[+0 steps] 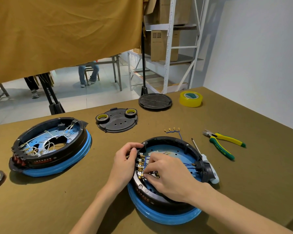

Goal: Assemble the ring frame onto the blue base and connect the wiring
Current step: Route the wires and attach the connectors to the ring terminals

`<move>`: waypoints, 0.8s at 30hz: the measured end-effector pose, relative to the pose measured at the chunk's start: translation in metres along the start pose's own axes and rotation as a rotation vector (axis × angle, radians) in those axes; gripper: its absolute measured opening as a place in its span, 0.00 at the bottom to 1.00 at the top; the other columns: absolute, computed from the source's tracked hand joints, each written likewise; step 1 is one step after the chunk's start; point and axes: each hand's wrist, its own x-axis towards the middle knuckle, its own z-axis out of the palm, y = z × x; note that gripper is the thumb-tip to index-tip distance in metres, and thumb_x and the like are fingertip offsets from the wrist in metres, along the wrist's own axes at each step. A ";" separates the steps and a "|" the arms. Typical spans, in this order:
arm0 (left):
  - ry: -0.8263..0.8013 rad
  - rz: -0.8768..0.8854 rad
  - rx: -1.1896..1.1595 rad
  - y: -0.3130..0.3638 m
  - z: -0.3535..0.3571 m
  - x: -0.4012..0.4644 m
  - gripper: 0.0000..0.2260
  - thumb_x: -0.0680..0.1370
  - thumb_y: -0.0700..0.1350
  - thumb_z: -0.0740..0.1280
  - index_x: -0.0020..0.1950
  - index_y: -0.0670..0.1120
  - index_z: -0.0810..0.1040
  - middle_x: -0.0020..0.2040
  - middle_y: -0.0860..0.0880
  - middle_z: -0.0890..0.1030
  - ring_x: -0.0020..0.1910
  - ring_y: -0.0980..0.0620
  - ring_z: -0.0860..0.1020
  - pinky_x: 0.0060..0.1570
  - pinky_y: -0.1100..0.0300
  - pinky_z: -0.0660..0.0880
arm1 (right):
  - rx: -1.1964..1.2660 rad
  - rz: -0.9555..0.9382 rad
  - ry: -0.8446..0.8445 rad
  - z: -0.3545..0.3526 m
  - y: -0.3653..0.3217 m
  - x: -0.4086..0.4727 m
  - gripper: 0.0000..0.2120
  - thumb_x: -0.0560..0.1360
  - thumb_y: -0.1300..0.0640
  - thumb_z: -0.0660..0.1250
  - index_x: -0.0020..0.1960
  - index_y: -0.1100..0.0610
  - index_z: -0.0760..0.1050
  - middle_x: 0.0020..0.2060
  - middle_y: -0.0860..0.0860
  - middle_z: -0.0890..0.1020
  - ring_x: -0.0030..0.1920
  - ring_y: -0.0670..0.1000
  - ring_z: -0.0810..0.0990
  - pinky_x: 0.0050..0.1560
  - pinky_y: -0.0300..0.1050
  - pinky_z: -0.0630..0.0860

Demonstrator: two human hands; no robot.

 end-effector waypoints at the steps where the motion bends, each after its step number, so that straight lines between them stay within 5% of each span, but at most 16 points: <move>1: -0.001 -0.002 -0.001 0.000 0.000 0.000 0.14 0.85 0.38 0.60 0.55 0.51 0.83 0.52 0.56 0.85 0.54 0.59 0.81 0.53 0.68 0.76 | -0.002 0.002 -0.004 0.000 0.000 0.000 0.12 0.82 0.46 0.64 0.57 0.47 0.85 0.47 0.44 0.76 0.47 0.44 0.72 0.46 0.44 0.72; 12: -0.001 -0.021 -0.001 0.001 0.000 -0.002 0.13 0.85 0.39 0.60 0.56 0.51 0.83 0.53 0.55 0.85 0.56 0.58 0.81 0.58 0.57 0.78 | 0.008 0.023 -0.009 -0.001 0.001 0.001 0.12 0.82 0.47 0.64 0.56 0.48 0.85 0.47 0.44 0.76 0.48 0.44 0.72 0.49 0.46 0.73; 24: 0.015 -0.032 -0.006 0.003 0.002 -0.003 0.13 0.85 0.38 0.59 0.56 0.50 0.83 0.53 0.53 0.84 0.54 0.57 0.81 0.55 0.60 0.78 | 0.020 -0.012 -0.027 0.000 0.002 0.001 0.11 0.82 0.48 0.65 0.54 0.49 0.85 0.44 0.44 0.76 0.47 0.43 0.71 0.48 0.42 0.71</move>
